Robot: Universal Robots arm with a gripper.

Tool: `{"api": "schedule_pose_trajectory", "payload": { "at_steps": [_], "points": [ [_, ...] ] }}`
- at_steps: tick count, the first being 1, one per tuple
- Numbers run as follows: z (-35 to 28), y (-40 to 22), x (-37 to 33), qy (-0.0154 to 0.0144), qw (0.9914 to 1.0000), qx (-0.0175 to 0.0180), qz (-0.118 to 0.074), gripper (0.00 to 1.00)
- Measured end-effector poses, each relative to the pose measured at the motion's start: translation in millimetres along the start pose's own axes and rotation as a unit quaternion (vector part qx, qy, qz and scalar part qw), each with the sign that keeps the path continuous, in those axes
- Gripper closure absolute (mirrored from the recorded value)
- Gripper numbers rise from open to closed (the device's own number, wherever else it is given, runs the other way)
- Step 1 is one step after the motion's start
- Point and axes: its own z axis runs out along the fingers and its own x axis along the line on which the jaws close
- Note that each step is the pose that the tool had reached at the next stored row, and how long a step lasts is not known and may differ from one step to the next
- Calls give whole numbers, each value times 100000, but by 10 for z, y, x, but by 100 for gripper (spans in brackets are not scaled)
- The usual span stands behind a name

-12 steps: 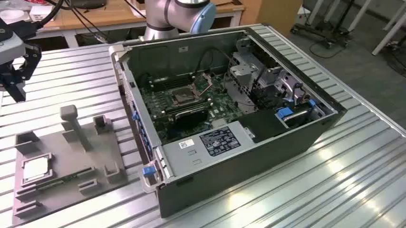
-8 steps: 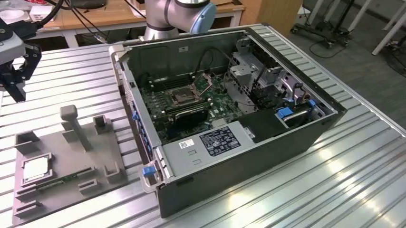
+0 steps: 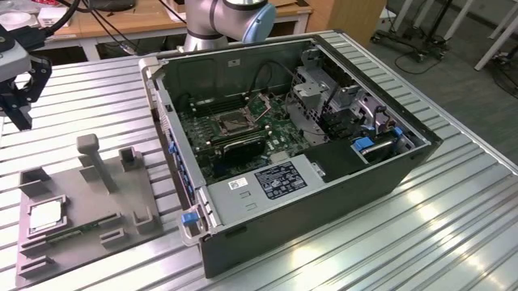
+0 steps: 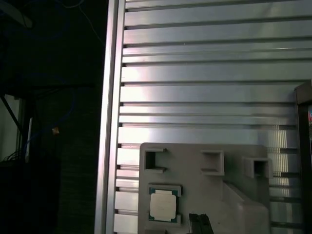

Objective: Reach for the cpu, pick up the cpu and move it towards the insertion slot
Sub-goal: 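Reach for the cpu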

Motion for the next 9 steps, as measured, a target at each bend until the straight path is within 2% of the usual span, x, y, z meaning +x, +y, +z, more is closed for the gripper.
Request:
{"api": "schedule_pose_trajectory", "payload": {
  "at_steps": [6,7,8,9],
  "points": [
    [0,2,83,9,100000,3,3,89],
    [1,2,101,4,100000,1,4,83],
    [3,2,124,2,100000,3,3,83],
    [7,3,154,10,100000,3,3,76]
  ]
}}
